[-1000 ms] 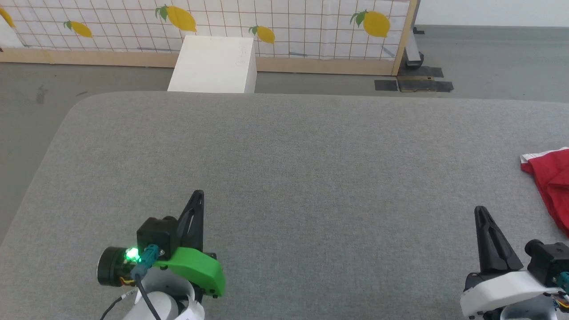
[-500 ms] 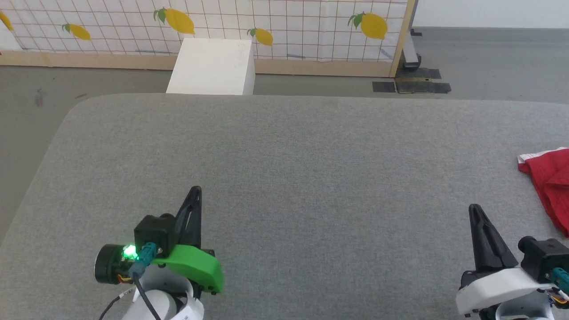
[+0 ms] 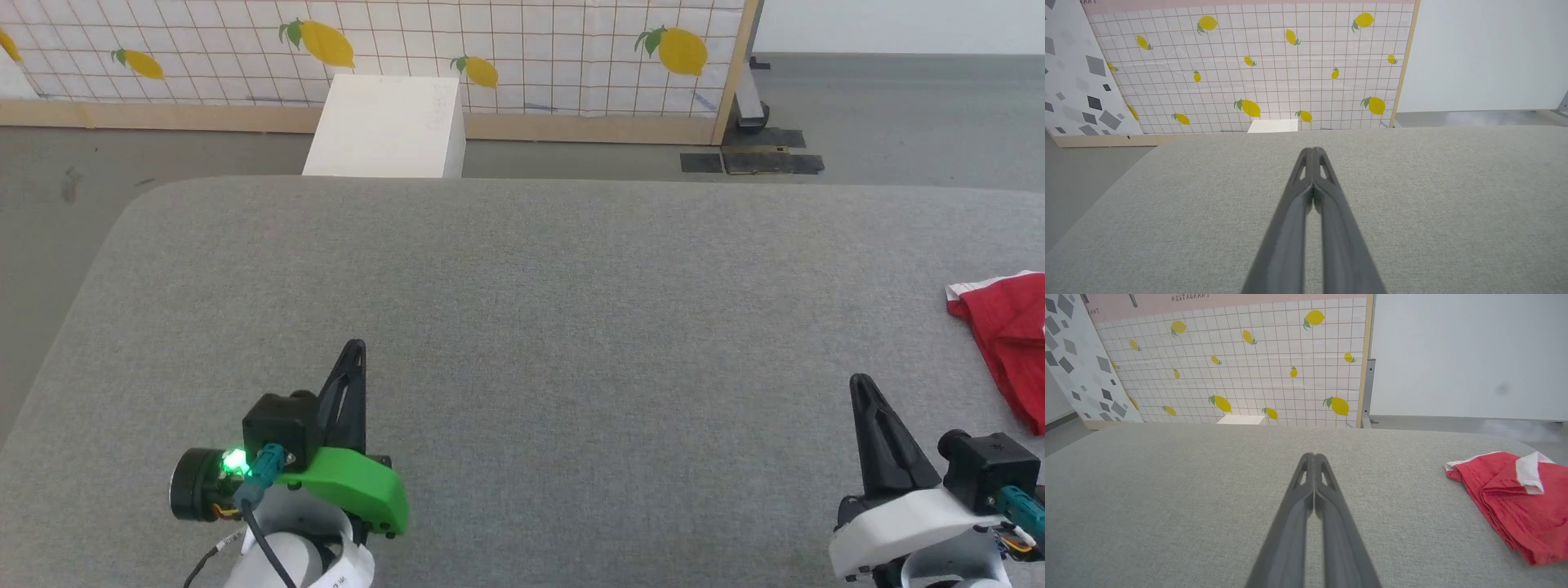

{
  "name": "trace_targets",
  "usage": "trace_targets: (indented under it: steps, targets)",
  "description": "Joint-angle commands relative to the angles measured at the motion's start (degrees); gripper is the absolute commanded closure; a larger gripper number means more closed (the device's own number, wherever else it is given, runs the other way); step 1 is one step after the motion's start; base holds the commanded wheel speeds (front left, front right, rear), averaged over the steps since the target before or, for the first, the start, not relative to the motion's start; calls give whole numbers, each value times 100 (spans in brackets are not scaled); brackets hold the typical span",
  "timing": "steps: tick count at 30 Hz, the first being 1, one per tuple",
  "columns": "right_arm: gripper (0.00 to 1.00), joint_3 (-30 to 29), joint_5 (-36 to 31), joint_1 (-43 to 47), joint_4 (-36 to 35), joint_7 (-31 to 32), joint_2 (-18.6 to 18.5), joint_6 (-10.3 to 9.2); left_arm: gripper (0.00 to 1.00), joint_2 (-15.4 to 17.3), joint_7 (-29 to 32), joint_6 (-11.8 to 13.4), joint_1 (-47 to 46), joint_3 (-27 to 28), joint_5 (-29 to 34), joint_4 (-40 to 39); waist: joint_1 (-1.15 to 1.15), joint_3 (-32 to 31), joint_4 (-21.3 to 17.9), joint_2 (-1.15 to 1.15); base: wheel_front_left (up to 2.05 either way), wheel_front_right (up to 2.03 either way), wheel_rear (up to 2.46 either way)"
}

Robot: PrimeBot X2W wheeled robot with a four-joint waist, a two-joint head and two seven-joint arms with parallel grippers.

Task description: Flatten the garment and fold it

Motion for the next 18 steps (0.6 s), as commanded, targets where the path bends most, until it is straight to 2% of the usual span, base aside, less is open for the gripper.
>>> trace_targets:
  steps: [1, 18]
  targets:
    - [100, 22, -70, -118, 16, 22, 13, -3, 100, -61, 26, -59, 95, 97, 95, -13, 0, -3, -3, 0, 0, 0, 0]
    - [100, 126, -203, -194, 45, 105, 17, -4, 100, -389, 192, -363, 247, 632, 570, -52, 0, -41, -39, 0, 0, 0, 0]
